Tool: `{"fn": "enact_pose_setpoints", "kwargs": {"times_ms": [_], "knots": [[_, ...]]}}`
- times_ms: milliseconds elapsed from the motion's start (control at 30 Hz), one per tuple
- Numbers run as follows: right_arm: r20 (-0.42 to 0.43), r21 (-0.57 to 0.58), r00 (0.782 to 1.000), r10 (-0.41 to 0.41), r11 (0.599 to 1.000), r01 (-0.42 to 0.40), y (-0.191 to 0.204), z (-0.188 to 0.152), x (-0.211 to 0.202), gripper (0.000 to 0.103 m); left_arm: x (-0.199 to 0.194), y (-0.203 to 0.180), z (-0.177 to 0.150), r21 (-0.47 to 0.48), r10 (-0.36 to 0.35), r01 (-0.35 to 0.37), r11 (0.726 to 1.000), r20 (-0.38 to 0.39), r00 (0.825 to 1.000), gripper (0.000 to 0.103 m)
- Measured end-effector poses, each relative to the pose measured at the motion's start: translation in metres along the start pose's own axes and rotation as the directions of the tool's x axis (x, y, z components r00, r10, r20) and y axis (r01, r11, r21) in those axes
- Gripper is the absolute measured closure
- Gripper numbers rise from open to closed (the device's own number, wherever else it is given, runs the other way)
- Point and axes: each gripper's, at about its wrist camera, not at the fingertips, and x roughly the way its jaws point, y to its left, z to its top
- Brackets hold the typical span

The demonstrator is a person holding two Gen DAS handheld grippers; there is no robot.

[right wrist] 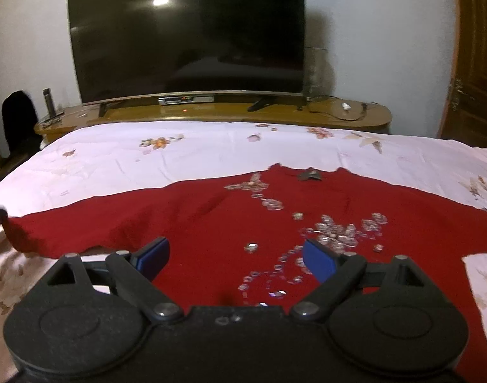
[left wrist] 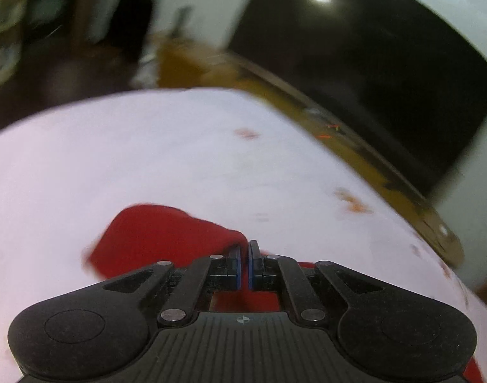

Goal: Fold small clothes
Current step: 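Grasp the sleeve with the left tool and fold it across the sweater body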

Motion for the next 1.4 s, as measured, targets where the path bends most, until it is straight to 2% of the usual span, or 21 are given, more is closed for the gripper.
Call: {"fn": "enact_pose_setpoints", "kwargs": {"times_ms": [100,167,233,300,367,433,467,533,600,633,767,833,900,933,1000,1100,1200,1267,1333,1400], "knots": [[0.006,0.027,0.999,-0.036,0.999,0.035,-0.015,0.000,-0.008,0.013,-0.002,-0.063,-0.005,0.138,-0.133,0.134,0.981,-0.018,0.991,0.100],[0.012,0.042,0.998,-0.067,0.997,0.066,-0.029,-0.002,-0.014,0.013,0.003,-0.111,-0.020,0.221,-0.219,0.231,0.947,-0.078,0.973,0.100],[0.011,0.062,0.995,-0.099,0.993,0.098,-0.045,-0.005,-0.021,0.012,0.009,-0.158,-0.043,0.285,-0.290,0.327,0.901,-0.165,0.943,0.100],[0.005,0.080,0.992,-0.126,0.989,0.125,-0.062,-0.008,-0.026,0.012,0.011,-0.200,-0.071,0.343,-0.327,0.396,0.852,-0.242,0.913,0.100],[-0.003,0.090,0.989,-0.148,0.985,0.147,-0.080,-0.011,-0.030,0.012,0.017,-0.233,-0.099,0.370,-0.331,0.443,0.816,-0.329,0.884,0.100],[-0.012,0.101,0.988,-0.156,0.983,0.156,-0.097,-0.015,-0.031,0.010,0.027,-0.257,-0.126,0.396,-0.297,0.469,0.790,-0.421,0.857,0.099],[-0.022,0.106,0.988,-0.154,0.982,0.156,-0.105,-0.017,-0.030,0.010,0.030,-0.268,-0.137,0.415,-0.270,0.466,0.781,-0.448,0.852,0.099],[-0.048,0.120,0.988,-0.145,0.981,0.150,-0.120,-0.018,-0.025,0.010,0.029,-0.277,-0.150,0.418,-0.233,0.455,0.786,-0.482,0.845,0.099],[-0.060,0.131,0.989,-0.133,0.981,0.140,-0.132,-0.019,-0.021,0.010,0.029,-0.274,-0.144,0.402,-0.234,0.449,0.798,-0.479,0.846,0.099],[-0.064,0.132,0.990,-0.124,0.982,0.132,-0.136,-0.019,-0.019,0.010,0.024,-0.277,-0.141,0.404,-0.240,0.446,0.799,-0.466,0.852,0.099],[-0.075,0.133,0.993,-0.089,0.986,0.099,-0.144,-0.015,-0.011,0.010,0.003,-0.260,-0.126,0.388,-0.244,0.409,0.826,-0.408,0.880,0.099],[-0.079,0.131,0.995,-0.065,0.989,0.075,-0.147,-0.012,-0.007,0.010,-0.002,-0.245,-0.116,0.376,-0.230,0.370,0.849,-0.368,0.901,0.099],[-0.085,0.128,0.996,-0.040,0.990,0.050,-0.147,-0.008,-0.003,0.012,0.004,-0.234,-0.109,0.396,-0.186,0.313,0.863,-0.327,0.927,0.099],[-0.090,0.127,0.996,-0.022,0.991,0.033,-0.147,-0.007,0.001,0.016,0.006,-0.226,-0.108,0.419,-0.138,0.260,0.870,-0.299,0.944,0.099],[-0.113,0.130,0.993,0.015,0.992,0.000,-0.146,-0.006,0.010,0.025,0.013,-0.211,-0.108,0.445,-0.066,0.184,0.876,-0.268,0.961,0.099],[-0.157,0.166,0.981,0.112,0.982,-0.085,-0.144,-0.007,0.029,0.042,0.025,-0.191,-0.113,0.434,-0.011,0.132,0.891,-0.270,0.963,0.099],[-0.181,0.161,0.972,0.146,0.980,-0.117,-0.137,-0.007,0.049,0.044,0.035,-0.179,-0.123,0.412,0.011,0.122,0.903,-0.306,0.952,0.099],[-0.198,0.157,0.966,0.168,0.978,-0.138,-0.132,-0.006,0.062,0.050,0.039,-0.172,-0.126,0.389,0.013,0.118,0.914,-0.319,0.948,0.099],[-0.223,0.171,0.955,0.193,0.973,-0.157,-0.131,-0.007,0.074,0.064,0.035,-0.168,-0.127,0.375,-0.001,0.125,0.919,-0.313,0.950,0.099],[-0.235,0.200,0.947,0.220,0.964,-0.174,-0.133,-0.010,0.082,0.066,0.031,-0.166,-0.128,0.383,-0.005,0.127,0.915,-0.304,0.953,0.099]]}}
